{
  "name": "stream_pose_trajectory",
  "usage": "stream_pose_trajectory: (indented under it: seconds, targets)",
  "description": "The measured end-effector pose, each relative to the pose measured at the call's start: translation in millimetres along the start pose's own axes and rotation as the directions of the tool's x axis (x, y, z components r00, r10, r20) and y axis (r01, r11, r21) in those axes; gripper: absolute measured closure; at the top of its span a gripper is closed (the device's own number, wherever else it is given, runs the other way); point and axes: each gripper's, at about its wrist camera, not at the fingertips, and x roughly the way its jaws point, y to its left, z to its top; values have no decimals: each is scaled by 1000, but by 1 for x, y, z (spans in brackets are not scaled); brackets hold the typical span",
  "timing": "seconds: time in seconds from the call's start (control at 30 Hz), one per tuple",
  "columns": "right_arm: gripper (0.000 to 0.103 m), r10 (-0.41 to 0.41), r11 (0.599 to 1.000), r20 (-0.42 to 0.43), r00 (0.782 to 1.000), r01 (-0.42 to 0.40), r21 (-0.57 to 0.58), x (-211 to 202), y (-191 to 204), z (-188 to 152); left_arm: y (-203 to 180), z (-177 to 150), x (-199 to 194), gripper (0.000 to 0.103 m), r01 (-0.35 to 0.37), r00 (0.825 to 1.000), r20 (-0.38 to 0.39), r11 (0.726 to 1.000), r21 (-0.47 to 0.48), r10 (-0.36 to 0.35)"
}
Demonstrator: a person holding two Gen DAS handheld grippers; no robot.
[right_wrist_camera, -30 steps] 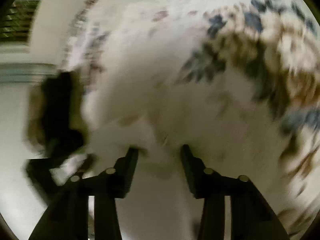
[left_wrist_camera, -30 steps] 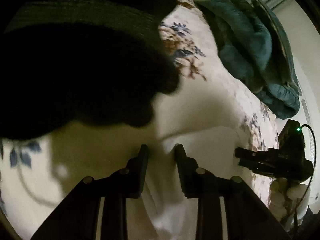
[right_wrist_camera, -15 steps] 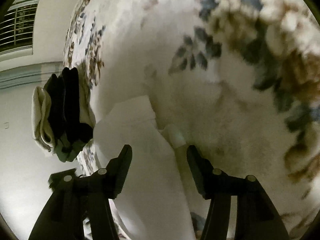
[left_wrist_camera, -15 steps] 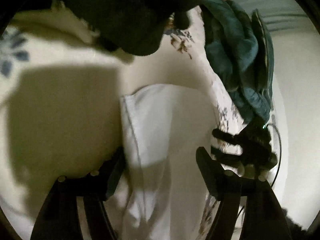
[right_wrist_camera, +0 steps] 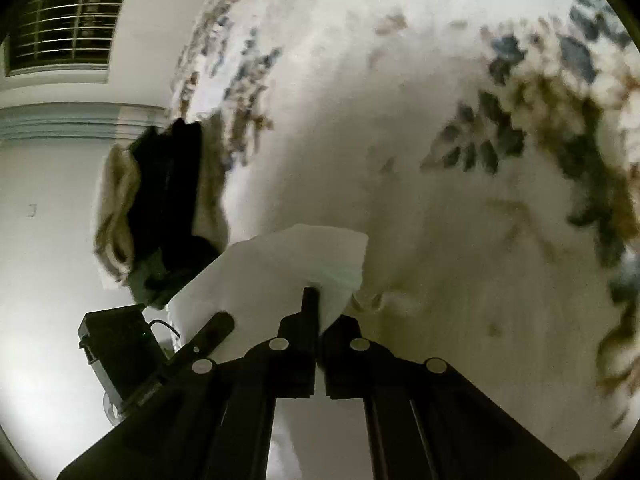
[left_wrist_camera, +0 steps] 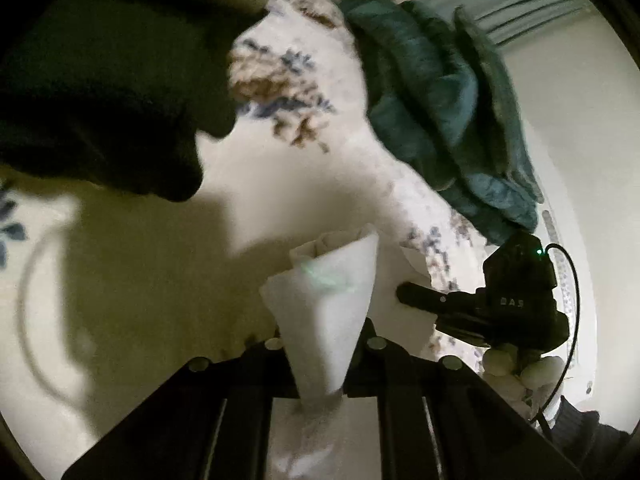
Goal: Fold small clothes
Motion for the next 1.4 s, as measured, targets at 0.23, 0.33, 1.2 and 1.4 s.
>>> stream_pose_trajectory:
  seconds: [0.23,0.33,1.2,1.4]
  targets:
    - [101,91,994,29,995,-89,-70,-52,36,-64,-36,-29,-62,95,25,998,47,997,66,-28]
    - [101,116,988,11,993,-115,-99,-72,43,-107,-47,-55,-91,93,35,999,30,997,64,-37]
    - [44,-138,982,-58,989,144,122,-52,0,-243,0,-150,-97,38,-377,924,-135,914,-153,358]
    - [56,-369,926,-175,913,376,9,-6,10,-272,24,-192,-77,38,-497,842,-273,866,-61,465]
